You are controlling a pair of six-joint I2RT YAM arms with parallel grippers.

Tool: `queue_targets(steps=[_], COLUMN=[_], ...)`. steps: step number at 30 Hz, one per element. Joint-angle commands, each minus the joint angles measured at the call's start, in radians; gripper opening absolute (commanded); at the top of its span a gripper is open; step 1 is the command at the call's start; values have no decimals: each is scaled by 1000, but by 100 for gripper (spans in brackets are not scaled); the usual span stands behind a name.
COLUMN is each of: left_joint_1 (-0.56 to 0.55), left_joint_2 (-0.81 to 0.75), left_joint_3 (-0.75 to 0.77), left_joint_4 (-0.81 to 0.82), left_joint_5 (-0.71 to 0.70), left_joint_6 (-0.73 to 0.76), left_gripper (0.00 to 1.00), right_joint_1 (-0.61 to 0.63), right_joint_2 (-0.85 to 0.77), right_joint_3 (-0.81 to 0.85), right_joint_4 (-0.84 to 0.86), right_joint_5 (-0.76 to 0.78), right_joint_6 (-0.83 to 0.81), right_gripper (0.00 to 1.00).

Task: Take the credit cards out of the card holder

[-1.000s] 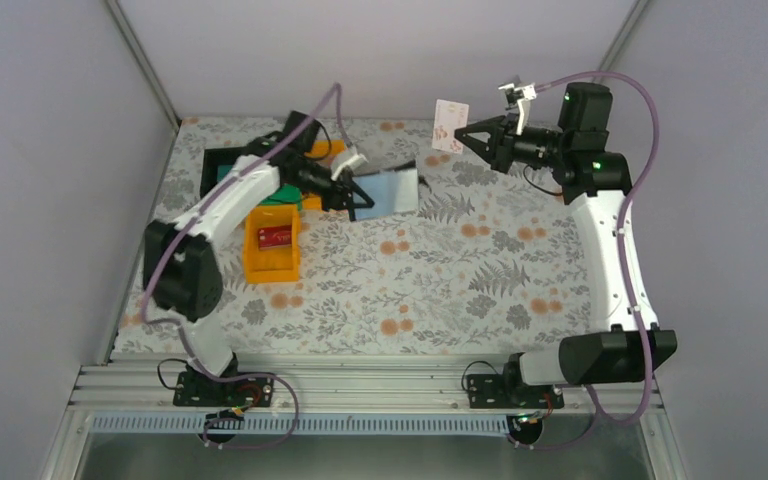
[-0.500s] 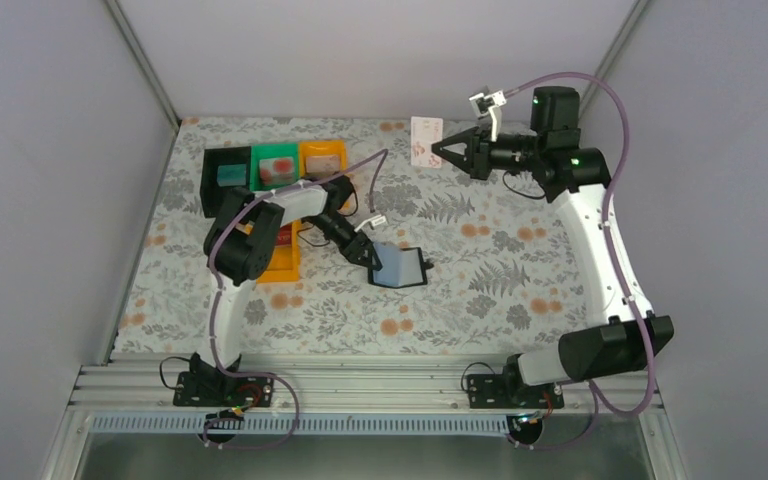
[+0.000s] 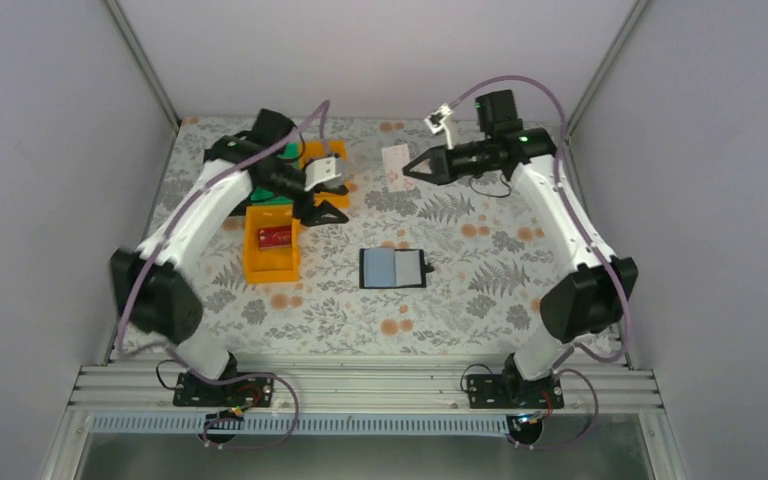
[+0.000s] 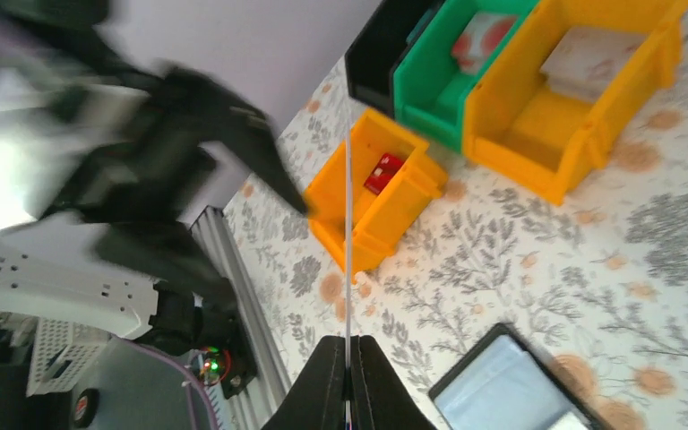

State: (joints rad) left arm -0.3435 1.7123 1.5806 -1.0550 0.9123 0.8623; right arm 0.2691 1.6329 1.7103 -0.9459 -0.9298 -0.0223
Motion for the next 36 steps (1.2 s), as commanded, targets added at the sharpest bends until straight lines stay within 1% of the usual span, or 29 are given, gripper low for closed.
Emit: queue_targets(steps=[1, 3, 6, 7, 9, 12, 14, 16, 18, 20, 22, 23, 25, 28, 29, 30, 31, 34, 35, 36], left_joint_1=[-14, -14, -32, -54, -105, -144, -142, -143, -145, -149, -151, -151, -155, -162, -162, -161, -163, -163, -164, -164], left_joint_2=[-219, -276, -354, -383, -453, -571, -639, -664, -665, -665, -676, -678, -681, -670, -665, -663, -662, -675, -683, -689], left_joint_3=[-55, -84, -150, -192, -301, -511, -650, -719, -724, -749, -805, -832, -856, -861, -857, -853, -849, -839, -837, -837], left_joint_4=[0, 129, 421, 514, 658, 794, 937, 1063, 1133, 1224, 1355, 1384, 1387, 1363, 1355, 1345, 1341, 1303, 1286, 1266], left_joint_5=[-269, -383, -517, -555, -600, -576, -549, -522, -506, -539, -566, -561, -535, -520, -520, -517, -512, -481, -476, -476], left_joint_6=[345, 353, 327, 348, 457, 744, 866, 895, 855, 842, 876, 904, 940, 978, 982, 987, 986, 982, 977, 977], left_gripper=[72, 74, 77, 78, 79, 84, 87, 88, 86, 85, 85, 84, 83, 74, 70, 64, 54, 12, 4, 3], right_joint_1=[68, 94, 132, 140, 149, 149, 153, 170, 192, 209, 218, 224, 239, 255, 256, 257, 257, 259, 258, 256], right_joint_2=[92, 131, 180, 193, 220, 239, 240, 249, 255, 252, 243, 242, 247, 273, 277, 280, 283, 290, 290, 291], right_joint_3=[75, 97, 114, 117, 138, 154, 145, 142, 143, 133, 115, 113, 127, 167, 172, 174, 174, 180, 182, 184], right_joint_4=[-69, -73, -59, -47, -48, -46, -30, -32, -51, -67, -64, -59, -50, -61, -59, -53, -50, -50, -48, -44], right_joint_5=[-22, -66, -170, -202, -244, -279, -307, -310, -304, -289, -297, -301, -313, -309, -308, -309, -310, -304, -299, -288], right_joint_6=[20, 30, 46, 55, 64, 74, 83, 83, 68, 55, 52, 51, 53, 54, 57, 60, 62, 64, 66, 72], right_gripper=[4, 4, 4, 4, 4, 4, 4, 4, 4, 4, 4, 4, 4, 4, 4, 4, 4, 4, 4, 4])
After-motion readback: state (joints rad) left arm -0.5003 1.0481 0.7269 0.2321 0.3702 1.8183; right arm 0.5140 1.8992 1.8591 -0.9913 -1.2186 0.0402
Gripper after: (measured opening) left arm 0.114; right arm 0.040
